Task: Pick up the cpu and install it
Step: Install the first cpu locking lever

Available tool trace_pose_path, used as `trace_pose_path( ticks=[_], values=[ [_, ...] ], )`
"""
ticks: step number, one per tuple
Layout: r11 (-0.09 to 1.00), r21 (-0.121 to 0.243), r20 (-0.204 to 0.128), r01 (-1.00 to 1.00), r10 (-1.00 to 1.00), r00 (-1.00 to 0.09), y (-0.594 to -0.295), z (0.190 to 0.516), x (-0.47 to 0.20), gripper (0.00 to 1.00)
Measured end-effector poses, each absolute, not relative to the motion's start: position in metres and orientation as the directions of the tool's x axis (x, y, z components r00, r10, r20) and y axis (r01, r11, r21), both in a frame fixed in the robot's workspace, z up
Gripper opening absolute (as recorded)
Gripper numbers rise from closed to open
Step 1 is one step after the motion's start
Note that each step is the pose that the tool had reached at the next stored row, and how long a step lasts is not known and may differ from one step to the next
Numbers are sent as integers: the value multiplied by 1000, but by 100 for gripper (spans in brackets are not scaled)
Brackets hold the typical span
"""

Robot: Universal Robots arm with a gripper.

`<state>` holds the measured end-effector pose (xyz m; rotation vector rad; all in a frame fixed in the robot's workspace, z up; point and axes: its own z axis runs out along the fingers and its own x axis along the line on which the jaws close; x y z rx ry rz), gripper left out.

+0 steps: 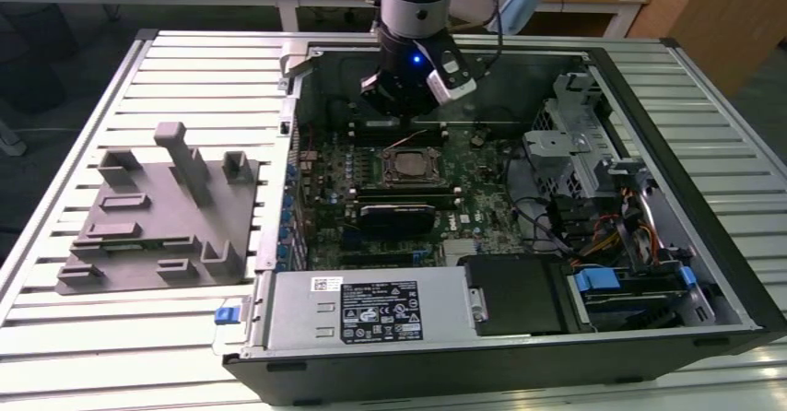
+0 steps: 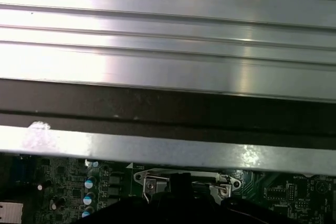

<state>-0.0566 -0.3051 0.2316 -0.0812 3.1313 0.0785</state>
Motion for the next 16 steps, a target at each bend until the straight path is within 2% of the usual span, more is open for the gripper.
trace_pose_path(
  ticks=[16],
  values=[
    [997, 49, -9, -56, -56, -998, -301, 225, -49, 11]
  ],
)
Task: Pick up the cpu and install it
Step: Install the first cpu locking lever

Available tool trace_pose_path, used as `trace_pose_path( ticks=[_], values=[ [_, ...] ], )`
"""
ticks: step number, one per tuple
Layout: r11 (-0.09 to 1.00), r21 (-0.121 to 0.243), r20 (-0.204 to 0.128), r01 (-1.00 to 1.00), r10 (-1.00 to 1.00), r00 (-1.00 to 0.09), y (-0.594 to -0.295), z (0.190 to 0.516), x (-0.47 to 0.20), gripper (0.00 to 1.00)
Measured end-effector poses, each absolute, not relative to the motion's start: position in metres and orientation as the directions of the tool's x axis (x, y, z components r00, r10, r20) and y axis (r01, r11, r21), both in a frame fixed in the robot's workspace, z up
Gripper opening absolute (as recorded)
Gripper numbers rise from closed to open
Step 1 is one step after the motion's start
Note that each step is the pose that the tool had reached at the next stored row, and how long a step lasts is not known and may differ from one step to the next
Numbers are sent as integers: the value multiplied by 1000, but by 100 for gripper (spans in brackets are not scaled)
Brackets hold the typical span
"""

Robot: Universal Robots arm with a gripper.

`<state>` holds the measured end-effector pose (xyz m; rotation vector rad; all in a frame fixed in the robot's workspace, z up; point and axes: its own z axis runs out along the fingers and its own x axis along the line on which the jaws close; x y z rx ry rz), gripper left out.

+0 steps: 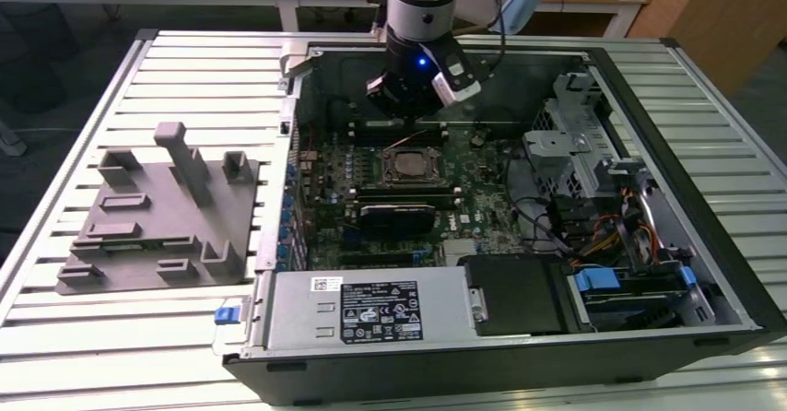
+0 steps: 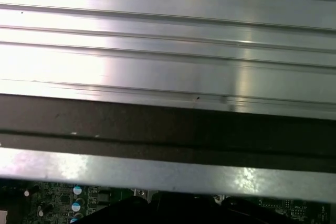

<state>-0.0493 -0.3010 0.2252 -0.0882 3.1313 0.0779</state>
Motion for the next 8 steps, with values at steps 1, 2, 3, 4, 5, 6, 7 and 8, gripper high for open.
trace_pose_path(
  ticks=[1, 2, 3, 4, 5, 6, 7, 8],
  values=[
    [997, 49, -9, -56, -56, -998, -301, 225, -49, 11],
    [997, 49, -9, -56, -56, -998, -301, 224, -48, 11],
    [997, 50, -10, -56, -56, -998, -300, 224, -48, 11],
    [997, 49, -10, -56, -56, -998, -300, 224, -47, 11],
    [997, 49, -9, -56, -56, -998, -300, 223, -47, 11],
    [997, 50, -10, -56, -56, -998, -300, 223, -46, 11],
    [997, 50, -10, -56, -56, -998, -300, 222, -46, 11],
    [997, 50, -10, -56, -56, -998, -300, 222, -45, 11]
  ],
)
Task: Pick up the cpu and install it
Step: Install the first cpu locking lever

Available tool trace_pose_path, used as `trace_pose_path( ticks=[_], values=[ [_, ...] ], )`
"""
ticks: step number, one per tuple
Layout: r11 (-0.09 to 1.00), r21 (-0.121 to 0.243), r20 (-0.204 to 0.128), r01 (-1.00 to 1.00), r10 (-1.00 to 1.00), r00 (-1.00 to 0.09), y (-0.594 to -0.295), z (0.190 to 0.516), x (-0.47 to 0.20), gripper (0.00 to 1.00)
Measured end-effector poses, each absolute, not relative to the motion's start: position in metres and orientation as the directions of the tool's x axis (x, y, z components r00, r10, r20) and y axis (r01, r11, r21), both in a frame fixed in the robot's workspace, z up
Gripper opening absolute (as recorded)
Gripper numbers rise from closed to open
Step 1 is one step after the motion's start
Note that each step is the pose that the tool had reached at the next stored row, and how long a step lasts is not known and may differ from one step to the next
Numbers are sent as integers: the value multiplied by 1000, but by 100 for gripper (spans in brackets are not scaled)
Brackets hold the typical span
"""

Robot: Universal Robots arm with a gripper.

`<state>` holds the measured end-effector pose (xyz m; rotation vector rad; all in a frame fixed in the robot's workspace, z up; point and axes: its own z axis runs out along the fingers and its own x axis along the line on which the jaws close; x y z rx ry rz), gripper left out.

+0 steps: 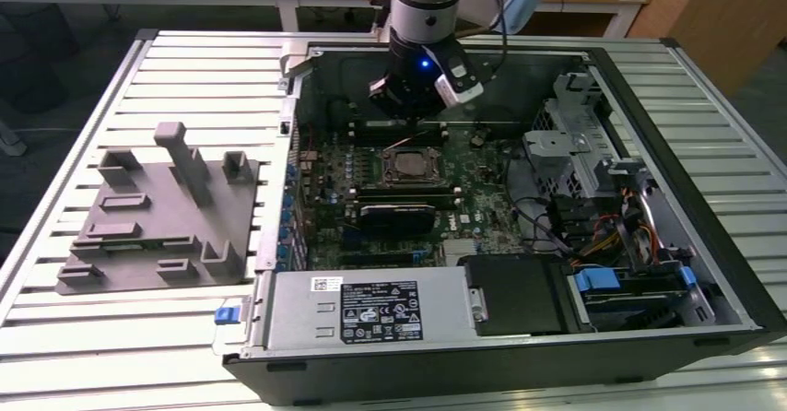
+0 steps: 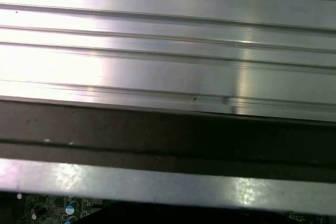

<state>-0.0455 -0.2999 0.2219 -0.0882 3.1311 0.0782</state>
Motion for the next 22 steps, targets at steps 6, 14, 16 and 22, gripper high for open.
trace_pose_path(
  ticks=[6, 14, 16, 22],
  values=[
    [997, 49, -9, -56, -56, -998, -300, 219, -42, 11],
    [997, 49, -10, -56, -56, -998, -300, 216, -35, 11],
    [997, 49, -10, -56, -56, -998, -300, 215, -34, 11],
    [997, 50, -10, -56, -56, -998, -300, 212, -32, 11]
  ],
)
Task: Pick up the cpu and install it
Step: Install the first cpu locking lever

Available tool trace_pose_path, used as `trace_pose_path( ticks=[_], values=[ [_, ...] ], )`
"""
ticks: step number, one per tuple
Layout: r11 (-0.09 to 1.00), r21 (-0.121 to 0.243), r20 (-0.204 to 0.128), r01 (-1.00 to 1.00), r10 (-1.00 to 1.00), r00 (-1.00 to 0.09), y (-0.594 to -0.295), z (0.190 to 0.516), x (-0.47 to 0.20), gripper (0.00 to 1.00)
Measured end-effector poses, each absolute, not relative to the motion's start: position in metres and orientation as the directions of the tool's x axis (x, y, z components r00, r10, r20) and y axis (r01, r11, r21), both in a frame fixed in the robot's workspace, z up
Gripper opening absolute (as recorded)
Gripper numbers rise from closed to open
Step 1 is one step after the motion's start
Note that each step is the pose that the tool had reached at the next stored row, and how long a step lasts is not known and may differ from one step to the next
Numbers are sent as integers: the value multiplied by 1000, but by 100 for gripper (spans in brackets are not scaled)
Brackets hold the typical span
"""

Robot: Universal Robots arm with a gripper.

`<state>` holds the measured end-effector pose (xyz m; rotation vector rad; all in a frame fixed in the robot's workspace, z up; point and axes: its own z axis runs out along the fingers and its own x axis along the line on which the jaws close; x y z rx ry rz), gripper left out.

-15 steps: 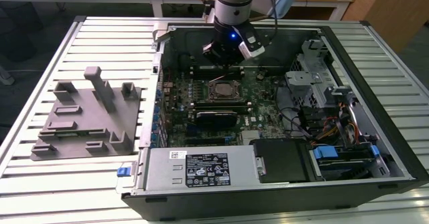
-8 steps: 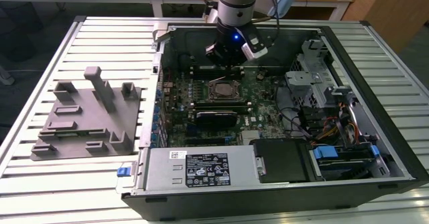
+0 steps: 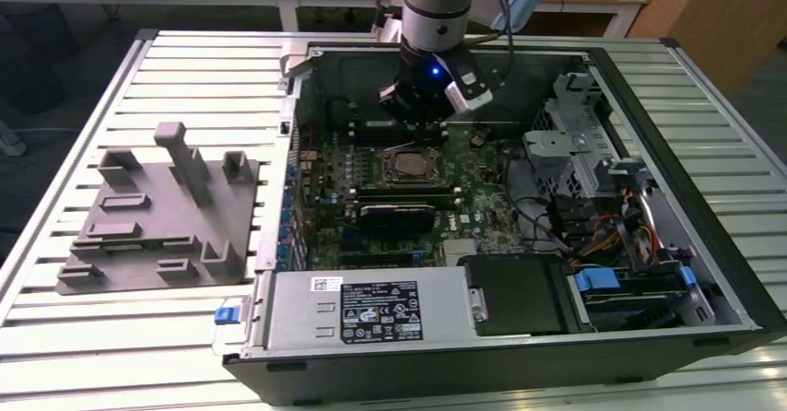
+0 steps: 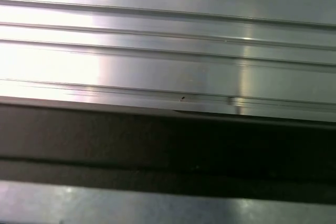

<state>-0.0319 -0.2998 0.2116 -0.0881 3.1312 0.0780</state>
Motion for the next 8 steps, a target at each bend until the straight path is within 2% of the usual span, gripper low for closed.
trace_pose_path(
  ticks=[8],
  values=[
    [997, 50, -10, -56, -56, -998, -300, 206, -31, 11]
  ],
)
